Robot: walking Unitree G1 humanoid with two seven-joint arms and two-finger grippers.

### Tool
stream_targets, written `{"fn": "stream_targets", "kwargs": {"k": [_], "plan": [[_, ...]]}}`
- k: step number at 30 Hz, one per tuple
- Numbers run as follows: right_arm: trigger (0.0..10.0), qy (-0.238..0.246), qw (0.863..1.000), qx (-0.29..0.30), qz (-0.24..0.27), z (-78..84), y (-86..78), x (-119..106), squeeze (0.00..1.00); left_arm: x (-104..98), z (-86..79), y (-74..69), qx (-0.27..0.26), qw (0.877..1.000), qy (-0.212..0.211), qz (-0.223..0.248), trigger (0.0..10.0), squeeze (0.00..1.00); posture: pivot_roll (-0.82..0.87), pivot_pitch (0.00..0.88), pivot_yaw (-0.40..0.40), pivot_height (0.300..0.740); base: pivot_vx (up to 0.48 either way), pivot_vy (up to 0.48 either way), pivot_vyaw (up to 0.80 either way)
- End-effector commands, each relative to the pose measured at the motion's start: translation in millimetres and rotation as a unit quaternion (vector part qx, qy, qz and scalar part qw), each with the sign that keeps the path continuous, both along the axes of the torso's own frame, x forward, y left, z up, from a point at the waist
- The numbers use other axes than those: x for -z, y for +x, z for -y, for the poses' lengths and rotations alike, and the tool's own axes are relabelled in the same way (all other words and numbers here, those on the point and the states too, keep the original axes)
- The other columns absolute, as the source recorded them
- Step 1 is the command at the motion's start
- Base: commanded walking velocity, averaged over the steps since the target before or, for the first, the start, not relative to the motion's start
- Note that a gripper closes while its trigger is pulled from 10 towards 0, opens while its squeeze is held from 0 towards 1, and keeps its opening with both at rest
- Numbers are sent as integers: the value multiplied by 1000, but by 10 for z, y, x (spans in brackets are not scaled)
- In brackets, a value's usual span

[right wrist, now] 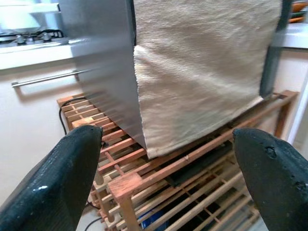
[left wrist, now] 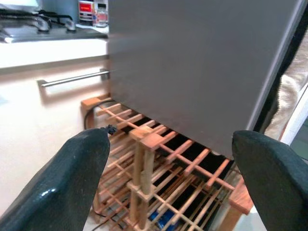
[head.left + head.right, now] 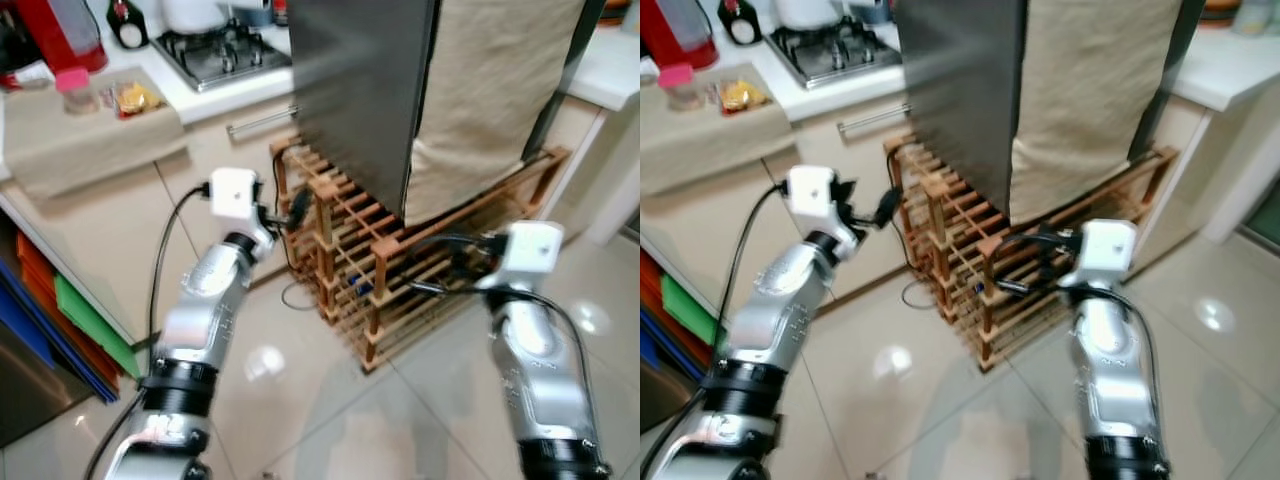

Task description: Restocking fridge

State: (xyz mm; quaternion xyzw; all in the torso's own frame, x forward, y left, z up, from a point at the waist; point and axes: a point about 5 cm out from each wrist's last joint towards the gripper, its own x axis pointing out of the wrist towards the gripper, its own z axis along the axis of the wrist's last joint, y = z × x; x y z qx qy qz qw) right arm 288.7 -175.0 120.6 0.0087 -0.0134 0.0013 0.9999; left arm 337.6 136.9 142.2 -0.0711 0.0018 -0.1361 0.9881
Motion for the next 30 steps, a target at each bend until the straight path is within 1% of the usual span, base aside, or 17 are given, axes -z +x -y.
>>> {"fn": "stream_targets", "kwargs": {"k": [1,3,5,8,10,12,14,15,16,19,21,27,28,30], "plan": [[10000,-11,1000,23,6,127,-33,-18,0,-6,104,15,11,1000,16,1,10000,0,-126,0,100,740,0,0,-675],[10000,-11,1000,29,4,144,-56,3,0,6,110,12,13,1000,21,-1,10000,0,-126,0,100,740,0,0,-675],[10000,-15,999,30,3,112,-106,53,0,25,113,6,14,999,31,1,10000,0,-127,0,105,740,0,0,-672],[10000,-14,999,29,6,77,-126,65,0,40,101,4,11,999,35,2,10000,0,-127,0,106,740,0,0,-675],[10000,-11,1000,17,18,61,-160,34,0,72,85,-21,4,1000,8,-7,10000,0,-123,0,103,740,0,0,-669],[10000,-9,1000,16,20,68,-178,24,0,84,83,-41,1,1000,4,-8,10000,0,-124,0,101,740,0,0,-669],[10000,-10,1000,20,12,104,-228,54,0,81,103,-112,10,1000,-16,2,10000,0,-124,0,94,740,0,0,-669],[10000,-10,1000,20,12,104,-228,54,0,81,103,-112,10,1000,-16,2,10000,0,-124,0,94,740,0,0,-669],[10000,-9,1000,19,7,110,-232,68,0,68,102,-120,10,999,-29,6,10000,0,-123,0,87,740,0,0,-663],[10000,-13,1000,21,12,103,-211,58,0,9,83,-94,-3,999,-28,22,10000,0,-124,0,84,740,436,0,-631],[10000,-17,1000,13,22,74,-178,21,0,-38,105,-74,-2,999,-19,35,10000,0,-126,0,87,740,480,0,0],[10000,-29,999,8,33,62,-112,-32,0,-109,139,-47,4,999,-10,49,10000,0,-126,0,95,740,480,0,0],[10000,-31,999,9,36,66,-93,-47,0,-115,120,-35,-2,999,-36,38,10000,0,-125,0,98,740,480,0,0],[10000,-31,999,9,36,66,-93,-49,0,-113,114,-35,-4,998,-44,34,10000,0,-125,0,98,740,480,0,0]]}}
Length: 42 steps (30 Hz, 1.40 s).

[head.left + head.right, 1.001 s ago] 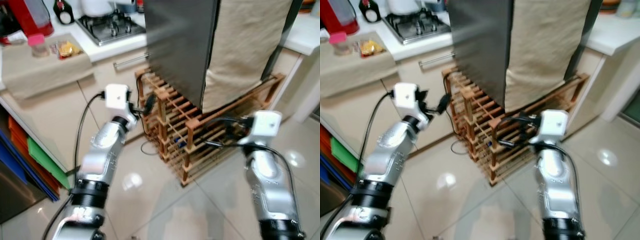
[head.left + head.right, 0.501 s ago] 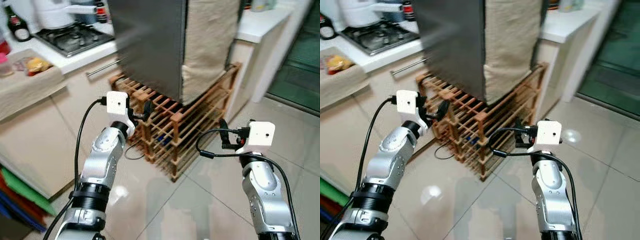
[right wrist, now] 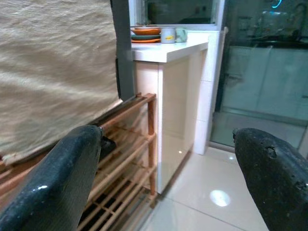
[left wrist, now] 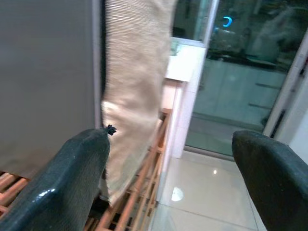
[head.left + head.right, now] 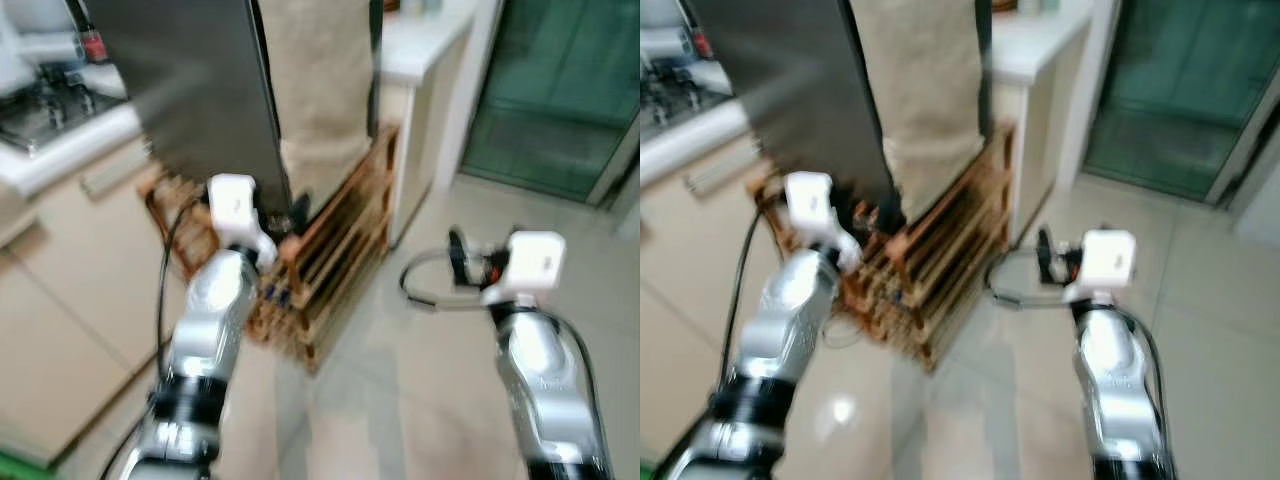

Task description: Restocking fridge

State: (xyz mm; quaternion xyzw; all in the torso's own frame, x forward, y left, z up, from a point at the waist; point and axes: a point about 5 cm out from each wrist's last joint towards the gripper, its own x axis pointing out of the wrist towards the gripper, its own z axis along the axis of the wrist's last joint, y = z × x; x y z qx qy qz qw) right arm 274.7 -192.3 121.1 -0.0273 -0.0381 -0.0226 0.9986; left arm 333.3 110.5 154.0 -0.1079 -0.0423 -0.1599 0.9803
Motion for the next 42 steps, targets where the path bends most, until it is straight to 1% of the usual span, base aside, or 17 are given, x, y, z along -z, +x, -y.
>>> {"fn": "stream_targets", "kwargs": {"k": [1,2,4,6,8,11,13,16,20,27,29,30,32,34,38,41,42], "plan": [[10000,4,1000,-17,11,-114,50,-45,0,17,-178,16,-32,999,-14,-15,10000,0,-126,0,98,740,480,0,0],[10000,4,1000,-17,11,-114,50,-45,0,17,-178,16,-32,999,-14,-15,10000,0,-126,0,98,740,480,0,0],[10000,3,1000,-20,10,-132,55,-44,0,26,-214,32,-45,998,-30,-23,10000,0,-126,0,95,740,480,0,0],[10000,1,1000,-24,10,-142,60,-41,0,8,-212,39,-48,998,-36,-19,10000,0,-126,0,93,740,480,0,0],[10000,-1,1000,-26,10,-142,65,-42,0,-22,-183,43,-48,999,-24,-9,10000,0,-127,0,91,740,240,0,0],[10000,-2,1000,-28,10,-141,73,-46,0,-92,-120,41,-30,999,-21,11,10000,0,-127,0,91,740,0,0,0],[10000,-3,1000,-28,11,-142,75,-48,0,-109,-106,45,-26,999,-16,14,10000,0,-127,0,91,740,0,0,0],[10000,-8,1000,-29,4,-154,85,-32,0,-115,-84,75,-22,1000,8,11,10000,0,-126,0,91,740,0,0,-267],[10000,-7,1000,-29,6,-168,85,-29,0,-121,-92,80,-21,1000,7,12,10000,0,-128,0,101,740,0,0,-764],[10000,-8,999,-29,11,-166,82,-38,0,-122,-172,134,-53,998,14,0,10000,0,-129,0,100,740,0,0,0],[10000,-8,999,-30,10,-166,83,-36,0,-128,-171,190,-62,998,33,-8,10000,0,-125,0,96,740,0,0,0],[10000,-10,999,-32,9,-170,85,-34,0,-189,-186,276,-80,996,47,-6,10000,0,-127,0,96,740,0,0,0],[10000,-11,999,-34,9,-174,85,-35,0,-231,-201,321,-89,995,49,-3,10000,0,-129,0,97,740,0,0,0],[10000,-11,999,-34,10,-173,85,-43,0,-296,-195,386,-88,996,30,-2,10000,0,-135,0,98,740,0,0,0],[10000,-10,999,-31,13,-172,70,-67,0,-408,-109,499,-74,997,8,1,10000,0,-143,0,102,740,0,0,0],[10000,-10,999,-31,13,-171,66,-68,0,-429,-84,526,-68,998,4,1,10000,0,-143,0,102,740,0,0,0],[10000,-10,999,-30,13,-168,53,-69,0,-465,-56,558,-63,998,2,2,10000,0,-150,0,98,740,0,0,0]]}}
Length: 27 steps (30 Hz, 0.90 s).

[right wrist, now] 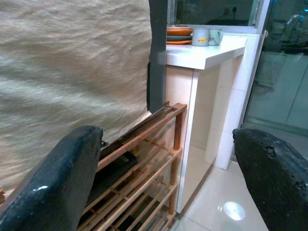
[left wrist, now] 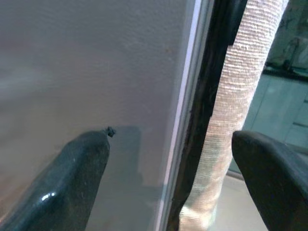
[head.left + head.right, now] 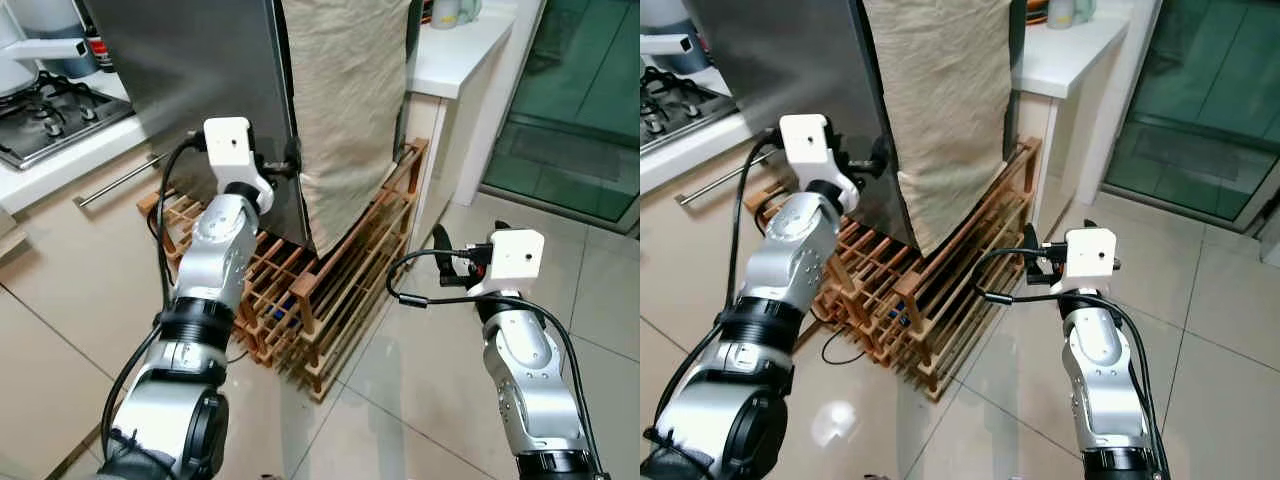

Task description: Restocking fridge

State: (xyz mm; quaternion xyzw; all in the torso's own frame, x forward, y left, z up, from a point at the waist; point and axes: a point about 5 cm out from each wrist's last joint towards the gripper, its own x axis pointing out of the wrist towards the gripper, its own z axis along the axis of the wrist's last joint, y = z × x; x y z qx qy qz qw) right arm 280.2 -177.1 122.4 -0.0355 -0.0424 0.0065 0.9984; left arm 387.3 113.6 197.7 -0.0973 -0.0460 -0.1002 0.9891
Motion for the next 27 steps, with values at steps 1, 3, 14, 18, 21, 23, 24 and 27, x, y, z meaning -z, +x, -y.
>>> {"fn": "stream_targets", "kwargs": {"k": [1,3,14,18,21,23,24,27], "plan": [[10000,-2,1000,-2,9,-15,-24,-59,0,-82,11,61,5,1000,-9,6,10000,0,-157,0,103,740,0,0,0],[10000,-4,1000,-1,6,-10,-74,-56,0,-164,71,116,16,1000,-15,7,10000,0,-163,0,108,740,0,0,0],[10000,-4,1000,14,-7,24,-223,-13,0,-322,331,80,81,995,-53,30,10000,0,-196,0,133,740,0,0,0],[10000,-4,1000,17,-9,28,-240,-8,0,-304,406,52,94,994,-45,34,10000,0,-198,0,134,740,0,0,0],[10000,-3,1000,19,-11,29,-258,-7,0,-295,465,104,86,995,-36,32,10000,0,-200,0,133,740,0,0,0],[10000,-4,1000,18,-13,26,-266,-8,0,-298,452,137,70,997,-28,30,10000,0,-210,0,135,740,0,0,0],[10000,-5,1000,18,-13,23,-270,-9,0,-297,444,149,63,997,-25,28,10000,0,-212,0,136,740,0,0,0],[10000,-6,1000,18,-14,24,-282,-8,0,-297,432,169,51,998,-27,23,10000,0,-219,0,138,740,0,0,0]]}}
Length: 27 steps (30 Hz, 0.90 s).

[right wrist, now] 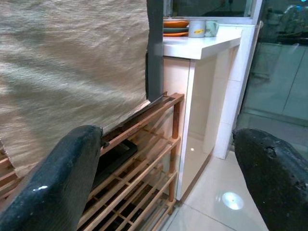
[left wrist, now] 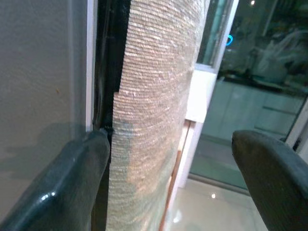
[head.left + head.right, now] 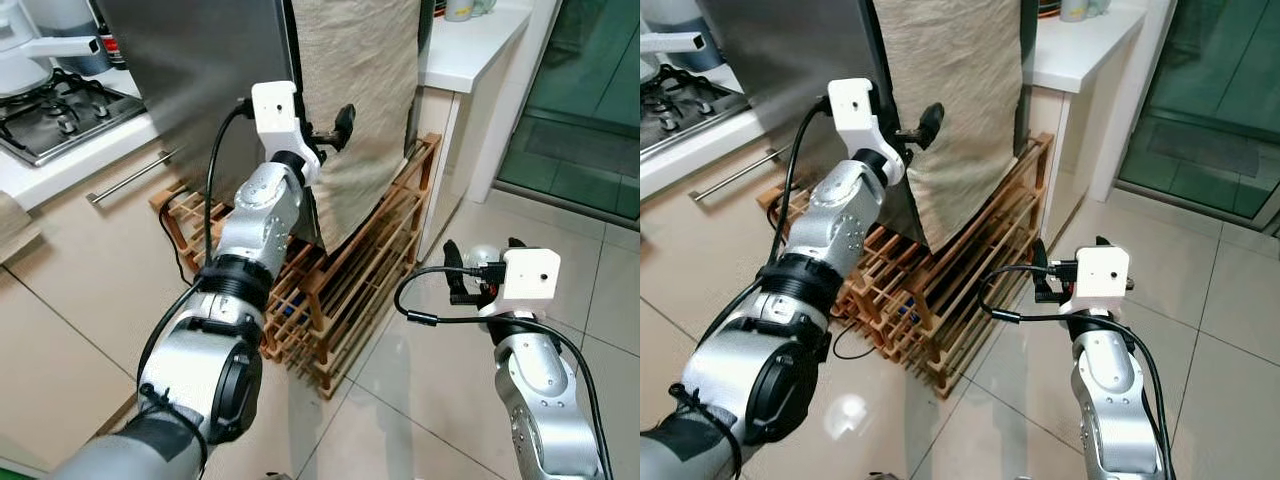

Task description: Restocking fridge

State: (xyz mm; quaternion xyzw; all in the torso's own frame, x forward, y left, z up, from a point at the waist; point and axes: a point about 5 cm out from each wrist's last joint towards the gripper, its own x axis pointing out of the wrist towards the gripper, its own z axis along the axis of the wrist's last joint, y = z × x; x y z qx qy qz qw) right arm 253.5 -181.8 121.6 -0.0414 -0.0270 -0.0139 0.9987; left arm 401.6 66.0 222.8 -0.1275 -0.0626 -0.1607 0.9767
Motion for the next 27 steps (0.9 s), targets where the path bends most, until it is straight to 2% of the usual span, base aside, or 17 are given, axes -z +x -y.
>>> {"fn": "stream_targets", "kwargs": {"k": [1,3,9,10,12,13,14,18,19,20,23,27], "plan": [[10000,-1,1000,-1,0,-15,-27,-13,0,-32,-54,37,-22,1000,4,-4,10000,0,-224,0,141,740,0,0,0],[10000,-2,1000,4,-2,6,-56,-12,0,10,-81,51,-49,999,4,-19,10000,0,-240,0,148,740,0,0,0],[10000,-4,1000,11,-4,31,-96,-19,0,83,-60,60,-57,998,-12,-40,10000,0,-251,8,151,740,0,0,0],[10000,-5,1000,12,-5,36,-103,-20,0,103,-54,62,-58,997,-27,-50,10000,0,-252,9,151,740,0,0,0],[10000,-6,1000,13,-7,43,-121,-16,0,135,-35,63,-50,992,-85,-75,10000,0,-255,13,149,740,0,0,0],[10000,-6,1000,13,-7,43,-121,-16,0,135,-35,63,-50,992,-85,-75,10000,0,-255,13,149,740,0,0,0],[10000,-7,1000,14,-8,45,-137,-13,0,133,-6,58,-40,990,-108,-78,10000,0,-256,15,148,740,0,0,0],[10000,-8,1000,14,-10,53,-156,-15,0,75,93,33,-12,995,-87,-46,10000,0,-259,21,146,740,0,0,0],[10000,-8,1000,14,-11,54,-162,-19,0,21,218,6,29,996,-75,-24,10000,0,-258,27,147,740,0,0,0],[10000,-8,1000,14,-11,54,-162,-19,0,21,218,6,29,996,-75,-24,10000,0,-258,27,147,740,0,0,0],[10000,-8,1000,14,-13,50,-169,-15,0,-32,397,-32,77,995,-67,-10,10000,0,-250,31,149,740,0,0,0],[10000,-6,1000,12,-13,5,-169,-11,0,-154,820,-190,182,982,-13,53,10000,0,-262,39,177,740,0,0,0]]}}
